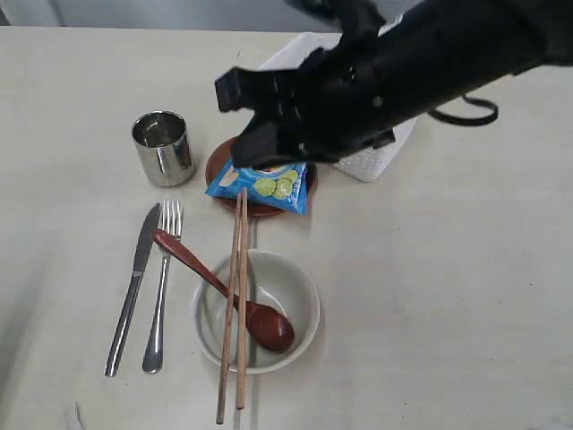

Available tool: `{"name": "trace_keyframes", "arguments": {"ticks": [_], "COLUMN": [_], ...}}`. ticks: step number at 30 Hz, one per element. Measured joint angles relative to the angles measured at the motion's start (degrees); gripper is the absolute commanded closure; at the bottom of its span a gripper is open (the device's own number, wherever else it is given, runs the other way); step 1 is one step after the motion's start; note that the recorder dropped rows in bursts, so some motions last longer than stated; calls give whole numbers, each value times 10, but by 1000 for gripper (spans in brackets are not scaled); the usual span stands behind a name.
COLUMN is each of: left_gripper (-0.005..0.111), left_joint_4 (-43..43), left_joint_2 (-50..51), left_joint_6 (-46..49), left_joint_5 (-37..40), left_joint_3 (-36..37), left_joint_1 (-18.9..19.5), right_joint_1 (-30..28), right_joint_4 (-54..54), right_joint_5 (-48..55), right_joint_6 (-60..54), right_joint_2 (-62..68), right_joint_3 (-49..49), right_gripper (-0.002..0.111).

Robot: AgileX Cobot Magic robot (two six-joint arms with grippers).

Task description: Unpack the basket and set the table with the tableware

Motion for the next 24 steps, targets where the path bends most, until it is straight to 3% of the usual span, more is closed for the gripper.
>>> {"name": "trace_keyframes", "arguments": {"ticks": [5,17,24], "left_gripper": [107,107,107], "left_joint_4": [0,0,0], "left_joint_2": [0,0,0], "left_joint_6": [0,0,0], "left_joint_5": [0,0,0], "left_joint_3": [0,0,0], "left_joint_1": [0,0,0], "right_joint_1": [0,0,0], "right_joint_4": [-58,-208,-221], "right_joint_5": [-4,-55,-55], "right_joint_6": [0,0,0], "right_joint_2": [-88,-279,-369], "right_joint_3": [-53,-64,-64], "right_gripper": [109,109,109]}}
